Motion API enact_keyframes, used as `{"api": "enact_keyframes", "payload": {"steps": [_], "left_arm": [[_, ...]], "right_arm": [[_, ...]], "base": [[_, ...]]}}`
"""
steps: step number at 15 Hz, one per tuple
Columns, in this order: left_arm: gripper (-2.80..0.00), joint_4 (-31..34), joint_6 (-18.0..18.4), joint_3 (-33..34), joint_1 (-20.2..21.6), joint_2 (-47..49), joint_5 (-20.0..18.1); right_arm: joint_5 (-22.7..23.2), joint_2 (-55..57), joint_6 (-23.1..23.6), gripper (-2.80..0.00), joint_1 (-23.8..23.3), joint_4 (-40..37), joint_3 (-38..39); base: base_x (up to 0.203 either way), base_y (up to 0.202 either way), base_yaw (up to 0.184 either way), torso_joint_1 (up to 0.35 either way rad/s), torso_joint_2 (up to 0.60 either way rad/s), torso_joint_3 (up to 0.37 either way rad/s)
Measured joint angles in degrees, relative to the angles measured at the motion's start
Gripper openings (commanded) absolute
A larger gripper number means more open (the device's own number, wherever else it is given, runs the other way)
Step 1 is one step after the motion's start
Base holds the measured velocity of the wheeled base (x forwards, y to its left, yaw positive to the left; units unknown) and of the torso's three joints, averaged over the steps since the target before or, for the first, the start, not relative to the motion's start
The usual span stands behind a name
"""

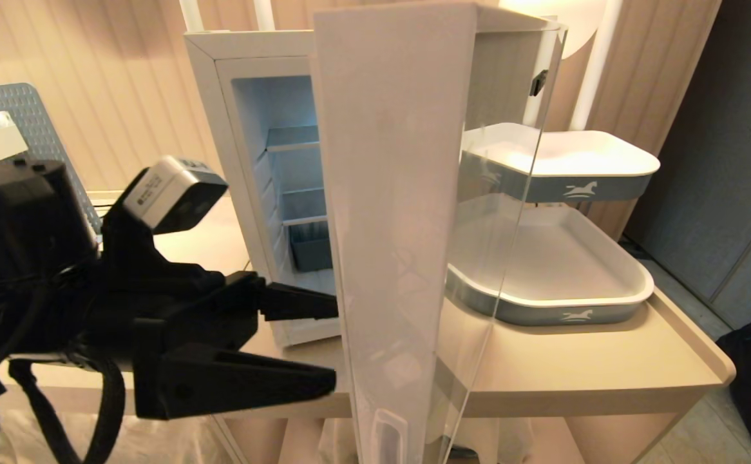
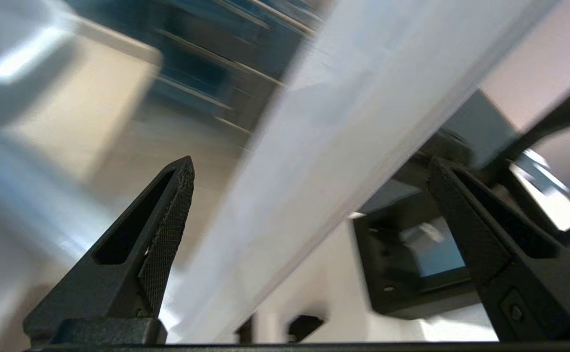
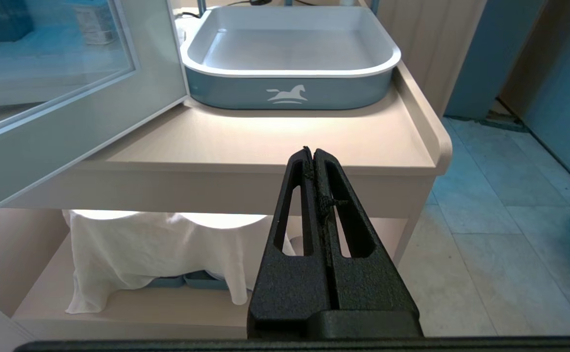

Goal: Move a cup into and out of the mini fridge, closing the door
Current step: Open the freezer door

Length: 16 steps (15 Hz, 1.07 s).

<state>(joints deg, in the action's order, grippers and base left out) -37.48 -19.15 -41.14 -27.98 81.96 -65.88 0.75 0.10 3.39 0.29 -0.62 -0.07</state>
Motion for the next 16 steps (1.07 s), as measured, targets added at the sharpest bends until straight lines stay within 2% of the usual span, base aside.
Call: {"api": "enact_keyframes", "payload": {"steps": [3,9,16], "left_arm": [[0.00,0.2,0.2,-0.1,-5.5,0.1,-0.1],[0.00,0.8,0.1,1.2,-7.4,-4.4,0.0],[0.00,-0.3,1.1,0.2,-18.0,-2.1,0.2]], "right_arm": [[0.0,0.0,0.0,-2.80,0.0,-0.1,-0.1],[0.0,0.0,0.0,-2.80,0.0,-0.1,-0.1],[0.1,0.0,0.1,-2.80,0.0,-0.3,-0.2]], "base": [[0.000,0.000,0.000,0.000,0.00,0.000],[0.000,0.000,0.000,0.000,0.00,0.000],[0.000,0.000,0.000,0.000,0.00,0.000]]}}
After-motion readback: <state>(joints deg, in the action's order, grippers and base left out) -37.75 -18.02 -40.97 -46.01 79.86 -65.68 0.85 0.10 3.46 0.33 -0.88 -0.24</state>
